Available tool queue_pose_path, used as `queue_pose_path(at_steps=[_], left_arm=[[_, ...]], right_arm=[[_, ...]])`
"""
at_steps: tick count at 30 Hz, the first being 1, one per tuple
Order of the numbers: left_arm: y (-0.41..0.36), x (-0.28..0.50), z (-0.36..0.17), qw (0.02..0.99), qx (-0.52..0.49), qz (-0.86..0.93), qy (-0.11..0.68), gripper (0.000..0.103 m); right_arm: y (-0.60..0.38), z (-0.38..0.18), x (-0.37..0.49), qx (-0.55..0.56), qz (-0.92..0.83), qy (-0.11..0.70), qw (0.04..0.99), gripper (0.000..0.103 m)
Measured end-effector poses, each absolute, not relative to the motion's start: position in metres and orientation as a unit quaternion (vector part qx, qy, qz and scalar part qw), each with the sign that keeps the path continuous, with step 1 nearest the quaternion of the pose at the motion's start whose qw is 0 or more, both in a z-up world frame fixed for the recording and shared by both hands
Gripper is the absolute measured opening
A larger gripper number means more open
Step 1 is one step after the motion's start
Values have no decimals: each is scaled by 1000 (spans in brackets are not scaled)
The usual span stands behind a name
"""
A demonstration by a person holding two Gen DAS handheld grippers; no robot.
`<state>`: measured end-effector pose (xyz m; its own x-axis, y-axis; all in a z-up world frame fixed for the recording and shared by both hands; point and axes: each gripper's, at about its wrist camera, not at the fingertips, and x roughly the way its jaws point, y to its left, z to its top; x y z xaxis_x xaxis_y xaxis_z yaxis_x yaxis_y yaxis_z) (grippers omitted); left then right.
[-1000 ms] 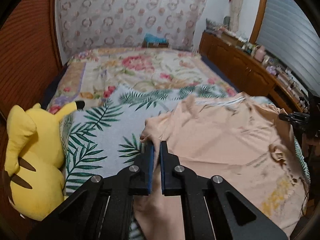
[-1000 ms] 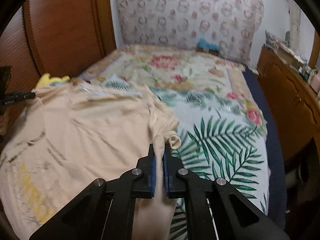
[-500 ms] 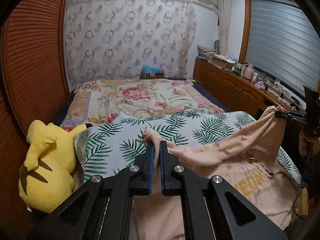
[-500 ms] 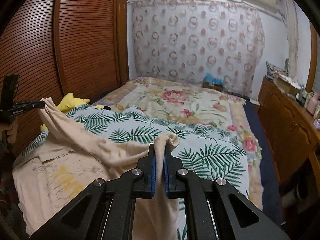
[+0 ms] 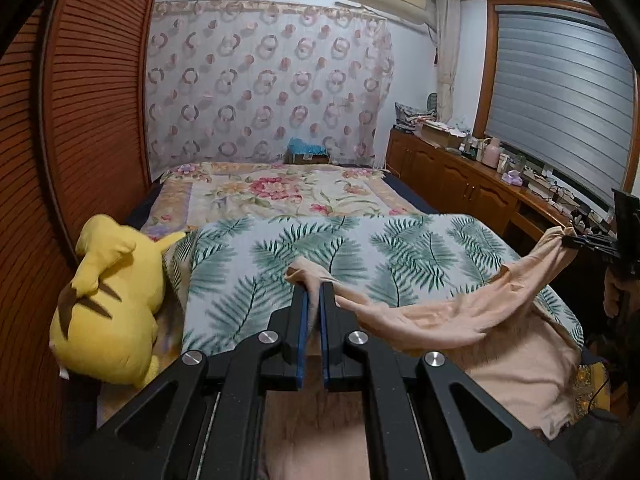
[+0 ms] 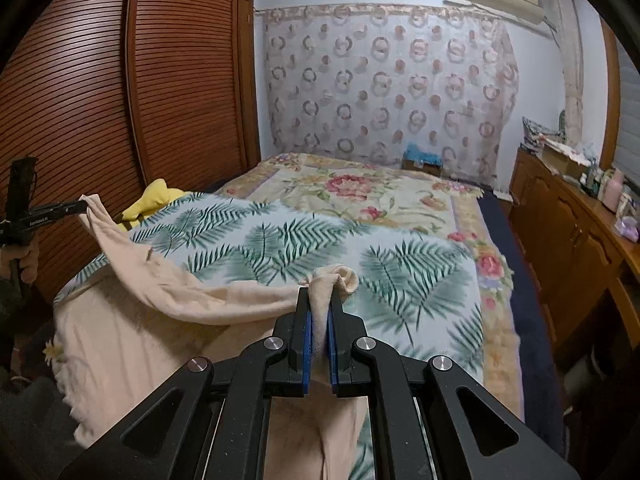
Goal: Fold small clothes
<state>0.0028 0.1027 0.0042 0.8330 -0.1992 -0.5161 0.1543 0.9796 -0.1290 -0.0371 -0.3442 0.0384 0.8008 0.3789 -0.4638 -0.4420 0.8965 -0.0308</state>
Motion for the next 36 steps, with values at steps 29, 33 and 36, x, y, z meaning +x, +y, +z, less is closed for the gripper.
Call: queue_pose_path(at_steps=[29, 33, 36], left_arm=[[111, 16, -47, 931, -40, -81, 352, 75], [110, 39, -53, 928, -27, -75, 365, 75], [110, 53, -58, 925, -18, -73, 374, 75]], right_arm=[[-344, 42, -36, -82, 191, 301, 931, 40], [-335, 34, -14, -90, 187, 306, 929, 48], [-332, 22, 7, -87, 188, 319, 925, 48]])
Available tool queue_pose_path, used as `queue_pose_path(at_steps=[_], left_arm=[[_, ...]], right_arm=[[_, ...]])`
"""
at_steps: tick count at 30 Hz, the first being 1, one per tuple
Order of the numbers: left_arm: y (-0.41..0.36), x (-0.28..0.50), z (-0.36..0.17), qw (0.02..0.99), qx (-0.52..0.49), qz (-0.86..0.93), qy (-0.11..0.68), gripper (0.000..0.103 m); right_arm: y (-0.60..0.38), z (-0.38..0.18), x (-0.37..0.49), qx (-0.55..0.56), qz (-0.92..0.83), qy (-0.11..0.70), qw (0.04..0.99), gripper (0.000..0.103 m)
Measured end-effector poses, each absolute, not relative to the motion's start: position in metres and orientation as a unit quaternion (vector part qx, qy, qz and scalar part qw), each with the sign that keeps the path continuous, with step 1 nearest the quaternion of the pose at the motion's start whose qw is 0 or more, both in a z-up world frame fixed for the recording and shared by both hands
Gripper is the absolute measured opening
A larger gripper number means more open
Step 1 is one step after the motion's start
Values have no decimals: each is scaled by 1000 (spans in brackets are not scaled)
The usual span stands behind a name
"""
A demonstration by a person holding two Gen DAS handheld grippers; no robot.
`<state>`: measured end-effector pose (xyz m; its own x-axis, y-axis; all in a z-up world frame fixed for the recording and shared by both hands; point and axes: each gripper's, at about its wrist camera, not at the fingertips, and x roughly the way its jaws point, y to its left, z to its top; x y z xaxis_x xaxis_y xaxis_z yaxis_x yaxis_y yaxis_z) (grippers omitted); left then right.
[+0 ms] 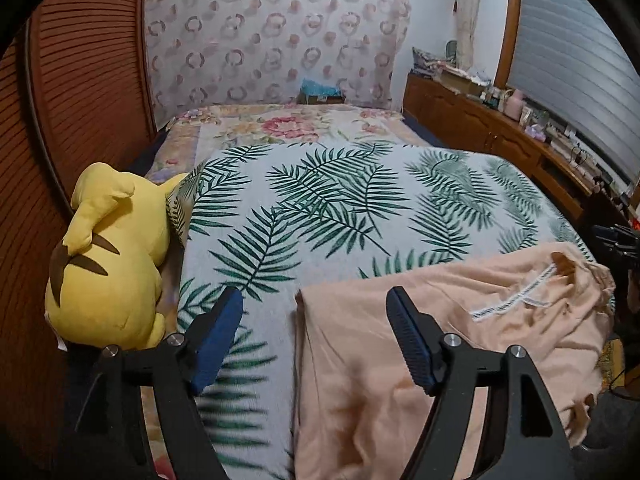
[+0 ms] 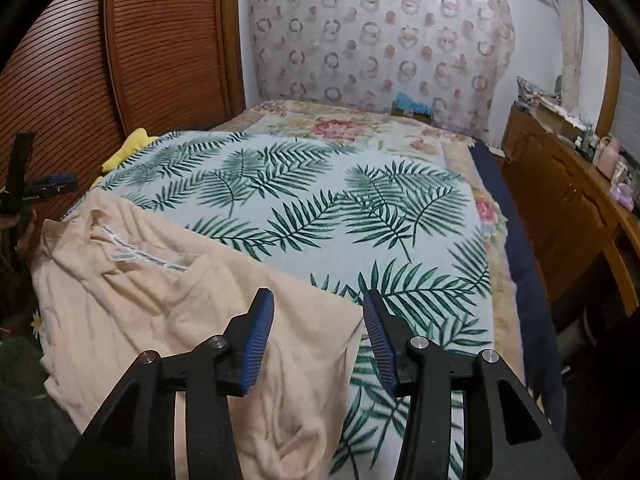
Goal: Fold small clothes
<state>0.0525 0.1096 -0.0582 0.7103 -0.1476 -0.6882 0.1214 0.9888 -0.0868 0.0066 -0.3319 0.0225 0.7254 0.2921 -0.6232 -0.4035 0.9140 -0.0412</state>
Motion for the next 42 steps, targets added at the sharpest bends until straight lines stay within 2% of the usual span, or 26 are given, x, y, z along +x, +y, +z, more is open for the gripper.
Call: queue_pose_path(at_steps=[12, 18, 24, 30, 33, 35, 37, 39, 42], left_arm=[[116, 84, -96, 893, -17, -80, 442, 75], [109, 84, -99, 894, 7, -77, 441, 75], [108, 85, -99, 896, 12, -77, 437, 74], [104, 82, -97, 897, 19, -98, 431, 55], [101, 80, -95, 896, 18, -110, 430, 39], [98, 79, -94, 894, 16, -120, 431, 23], [95, 77, -94, 894, 10, -124, 430, 12], [91, 71, -90, 897, 11, -120, 426, 11], [89, 50, -72, 908, -2, -133, 398, 10]], right_arm=[[-339, -12, 44, -56, 186, 366, 910, 48], [-337, -17, 48, -57, 184, 369, 909, 48], [-336, -17, 46, -65, 184, 371, 908, 53], [-338, -17, 46, -70, 189, 373, 906, 53], [-338, -17, 45, -70, 192, 370, 906, 53], [-336, -18, 42, -70, 203, 369, 904, 40], [-333, -16, 38, -70, 218, 370, 900, 13], [-332, -11, 31, -66, 236, 367, 897, 8], [-332, 2, 16, -61, 249, 349, 901, 7]])
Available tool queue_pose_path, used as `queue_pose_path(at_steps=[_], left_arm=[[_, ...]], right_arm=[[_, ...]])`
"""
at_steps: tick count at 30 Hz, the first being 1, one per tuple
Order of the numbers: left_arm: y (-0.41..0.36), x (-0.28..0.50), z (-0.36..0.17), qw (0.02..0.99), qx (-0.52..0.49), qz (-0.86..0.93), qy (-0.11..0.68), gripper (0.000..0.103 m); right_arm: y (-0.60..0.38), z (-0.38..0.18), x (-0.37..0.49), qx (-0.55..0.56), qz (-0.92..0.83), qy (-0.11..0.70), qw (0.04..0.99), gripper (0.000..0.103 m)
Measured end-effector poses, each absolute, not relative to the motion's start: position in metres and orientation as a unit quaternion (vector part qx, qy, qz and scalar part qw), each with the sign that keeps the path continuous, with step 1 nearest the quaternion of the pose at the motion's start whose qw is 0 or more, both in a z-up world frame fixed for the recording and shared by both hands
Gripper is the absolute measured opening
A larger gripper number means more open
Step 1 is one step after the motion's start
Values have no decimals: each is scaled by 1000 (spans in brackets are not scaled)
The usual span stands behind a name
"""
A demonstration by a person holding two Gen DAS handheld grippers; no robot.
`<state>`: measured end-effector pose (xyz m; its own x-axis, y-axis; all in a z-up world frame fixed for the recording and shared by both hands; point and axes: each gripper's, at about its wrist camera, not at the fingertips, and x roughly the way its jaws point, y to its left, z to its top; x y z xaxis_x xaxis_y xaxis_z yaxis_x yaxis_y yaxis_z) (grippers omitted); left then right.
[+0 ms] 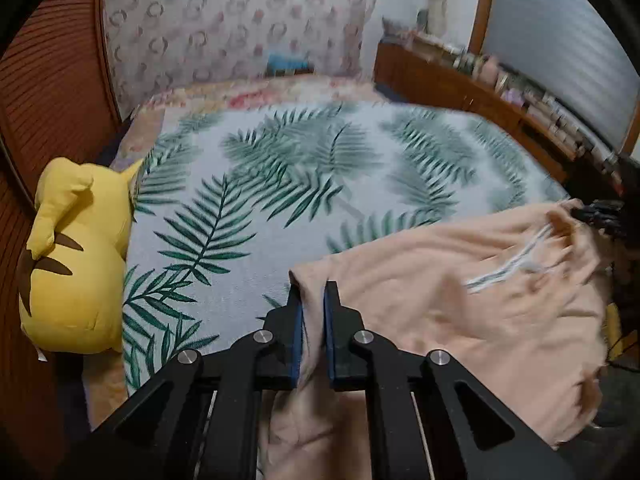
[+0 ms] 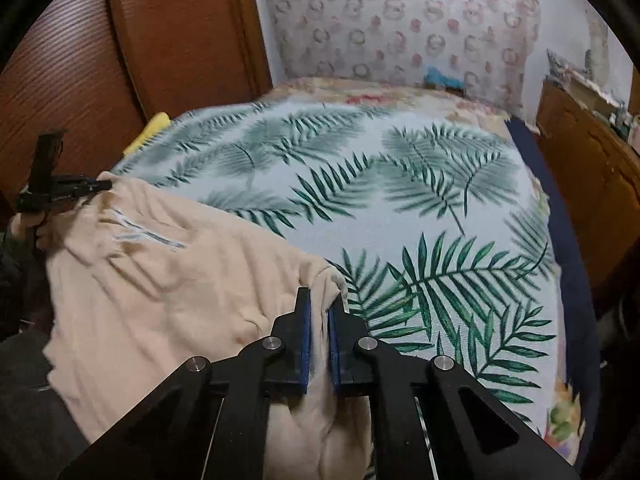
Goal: Fold small clothes
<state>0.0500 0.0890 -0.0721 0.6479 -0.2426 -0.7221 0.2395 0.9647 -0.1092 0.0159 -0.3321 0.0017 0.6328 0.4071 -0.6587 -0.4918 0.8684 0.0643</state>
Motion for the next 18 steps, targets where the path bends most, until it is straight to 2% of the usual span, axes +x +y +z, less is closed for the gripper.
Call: queue_pose_path(at_steps=[6, 11, 18], left_arm=[[100, -1, -6, 942, -35, -131, 306, 9], [109, -30, 28, 960, -54, -111, 251, 9], [107, -43, 64, 970, -43, -104, 214, 9]], right_arm=[[-346, 50, -22, -44, 240, 283, 928, 7], [-360, 89, -52, -23, 232, 221, 947, 6], [-363, 124, -80, -23, 256, 180, 949, 6]])
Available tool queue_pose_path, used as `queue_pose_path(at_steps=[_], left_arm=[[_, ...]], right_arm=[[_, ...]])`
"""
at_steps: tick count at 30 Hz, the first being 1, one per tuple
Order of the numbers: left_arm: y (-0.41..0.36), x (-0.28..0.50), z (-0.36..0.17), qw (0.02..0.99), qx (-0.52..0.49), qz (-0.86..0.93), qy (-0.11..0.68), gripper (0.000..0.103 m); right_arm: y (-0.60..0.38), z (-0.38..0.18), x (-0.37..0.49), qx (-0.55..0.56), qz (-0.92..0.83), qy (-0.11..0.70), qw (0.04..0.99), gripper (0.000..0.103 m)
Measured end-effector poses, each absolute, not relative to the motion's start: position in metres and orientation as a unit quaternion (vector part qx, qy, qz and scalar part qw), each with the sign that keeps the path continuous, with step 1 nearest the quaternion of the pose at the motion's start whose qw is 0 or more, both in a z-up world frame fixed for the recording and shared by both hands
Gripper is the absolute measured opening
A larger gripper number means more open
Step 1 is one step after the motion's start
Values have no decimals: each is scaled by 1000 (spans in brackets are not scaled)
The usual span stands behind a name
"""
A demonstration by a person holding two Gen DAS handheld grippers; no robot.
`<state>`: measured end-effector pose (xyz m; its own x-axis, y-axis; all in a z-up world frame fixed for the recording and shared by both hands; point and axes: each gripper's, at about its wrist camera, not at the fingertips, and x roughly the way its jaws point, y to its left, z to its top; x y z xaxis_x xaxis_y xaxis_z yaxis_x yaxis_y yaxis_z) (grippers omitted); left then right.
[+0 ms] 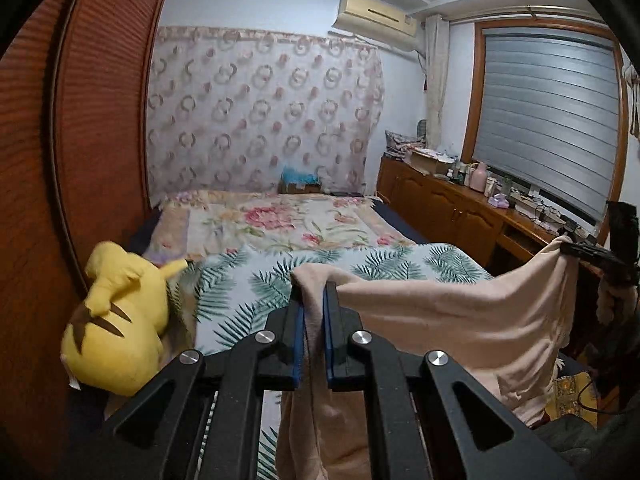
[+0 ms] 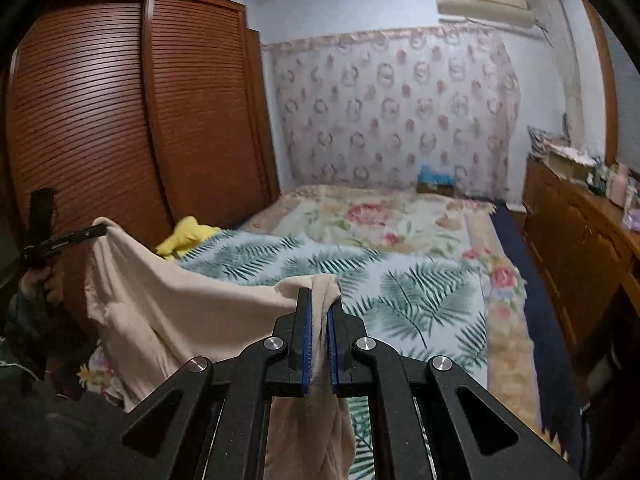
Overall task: Fold small clothes
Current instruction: 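Lift the hem high with both tools and carry it over toward the collar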
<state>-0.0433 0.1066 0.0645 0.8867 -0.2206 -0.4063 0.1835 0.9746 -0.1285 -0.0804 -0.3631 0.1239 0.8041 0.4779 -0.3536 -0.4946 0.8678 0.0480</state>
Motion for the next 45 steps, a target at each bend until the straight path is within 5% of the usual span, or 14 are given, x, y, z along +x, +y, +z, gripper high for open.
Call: queue_pose_path(at_steps=[33, 45], left_arm=[[144, -113, 293, 997, 30, -71, -29, 9], [140, -106, 317, 995, 49, -59, -59, 9]], right_arm=[[-376, 265, -151, -100, 277, -23, 956, 6], [-335, 250, -184, -154, 213, -50, 964, 6]])
